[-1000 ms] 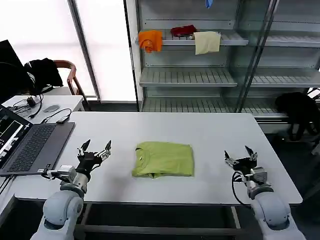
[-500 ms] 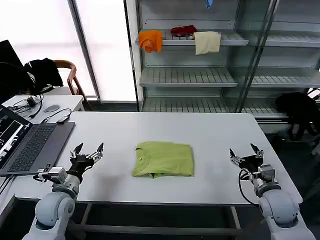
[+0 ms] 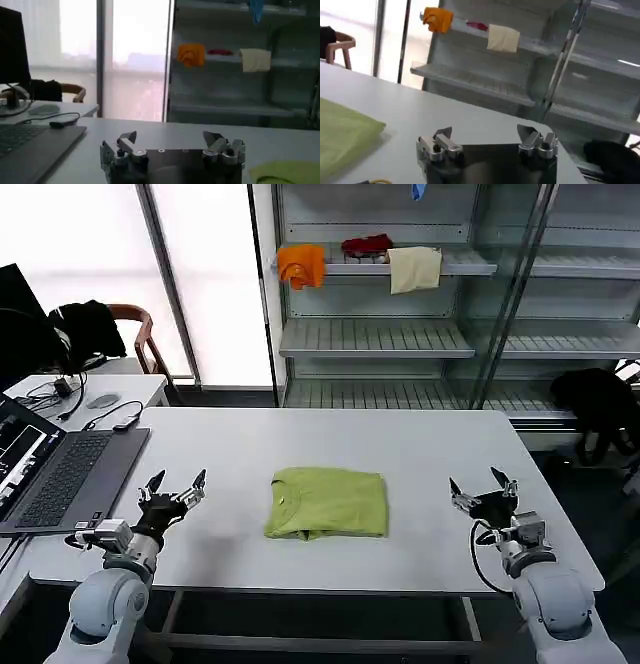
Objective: Fold and organize the clothes.
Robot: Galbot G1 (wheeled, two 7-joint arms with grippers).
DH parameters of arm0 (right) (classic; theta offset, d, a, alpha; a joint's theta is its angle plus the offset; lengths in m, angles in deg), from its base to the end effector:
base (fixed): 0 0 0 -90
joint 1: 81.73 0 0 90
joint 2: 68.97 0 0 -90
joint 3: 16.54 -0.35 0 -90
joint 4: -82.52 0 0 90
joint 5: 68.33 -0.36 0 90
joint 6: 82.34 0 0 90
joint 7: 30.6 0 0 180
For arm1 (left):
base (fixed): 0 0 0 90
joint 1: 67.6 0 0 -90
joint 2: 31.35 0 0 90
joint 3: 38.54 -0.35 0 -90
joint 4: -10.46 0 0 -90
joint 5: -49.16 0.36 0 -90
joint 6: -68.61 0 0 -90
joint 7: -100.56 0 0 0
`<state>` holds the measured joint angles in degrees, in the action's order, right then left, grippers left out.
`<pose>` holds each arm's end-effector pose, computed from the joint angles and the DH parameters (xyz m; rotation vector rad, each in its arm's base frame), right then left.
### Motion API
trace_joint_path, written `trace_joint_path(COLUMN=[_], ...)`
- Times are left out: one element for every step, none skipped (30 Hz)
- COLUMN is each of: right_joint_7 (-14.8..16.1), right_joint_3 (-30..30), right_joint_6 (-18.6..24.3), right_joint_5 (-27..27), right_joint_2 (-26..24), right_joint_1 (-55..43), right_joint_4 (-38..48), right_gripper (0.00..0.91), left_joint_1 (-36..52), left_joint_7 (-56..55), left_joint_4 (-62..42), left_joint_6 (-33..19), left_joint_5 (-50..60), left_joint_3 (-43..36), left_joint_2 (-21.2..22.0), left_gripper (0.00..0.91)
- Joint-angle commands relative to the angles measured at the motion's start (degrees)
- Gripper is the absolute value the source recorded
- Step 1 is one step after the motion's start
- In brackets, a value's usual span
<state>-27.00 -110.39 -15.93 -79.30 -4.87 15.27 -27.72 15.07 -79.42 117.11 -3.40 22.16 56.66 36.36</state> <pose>0.3110 -0.1189 -0.2325 0.1059 -2.9318 0.3953 0.3131 0.1226 -0.2586 -0.0685 -2.9992 0.0966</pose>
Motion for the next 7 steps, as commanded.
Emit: trace_joint_path(right_joint_7=[-0.56, -0.67, -0.78, -0.83, -0.88, -0.83, -0.61], right_joint_3=[0.13, 0.15, 0.19, 0.21, 0.24, 0.26, 0.26], right_joint_6=[-0.21, -0.27, -0.41, -0.64, -0.80, -1.15, -1.51], right_joint_5=[-0.07, -0.08, -0.13, -0.16, -0.19, -0.14, 0.09], right_joint_2=[0.48, 0.56, 0.67, 0.71, 0.77, 0.82, 0.84], right_joint_1=[-0.03, -0.05, -0.05, -0.04, -0.03, -0.01, 0.05], right_joint_4=[-0.67, -0.74, -0.89, -1.03, -1.10, -1.23, -1.39], right_gripper=[0.907, 0.907, 0.907, 0.907, 0.907, 0.907, 0.907], left_joint_1=[-0.09, -0.08, -0.06, -0.04, -0.01, 0.04, 0.08], left_joint_7=[-0.07, -0.09, -0.15, -0.15, -0.17, -0.21, -0.26], left_joint_4=[-0.25, -0.20, -0.17, -0.15, -0.15, -0.16, -0.18], left_joint_6=[-0.24, -0.25, -0.24, -0.24, -0.26, -0.26, -0.24], left_joint_5=[-0.55, -0.53, -0.48, -0.46, -0.44, -0.42, -0.43], left_joint_3=[-0.18, -0.27, -0.42, -0.46, -0.56, -0.64, -0.69], left_joint_2=[0.08, 0.17, 0.29, 0.33, 0.41, 0.47, 0.49], left_gripper=[0.907, 0.907, 0.907, 0.907, 0.907, 0.907, 0.907])
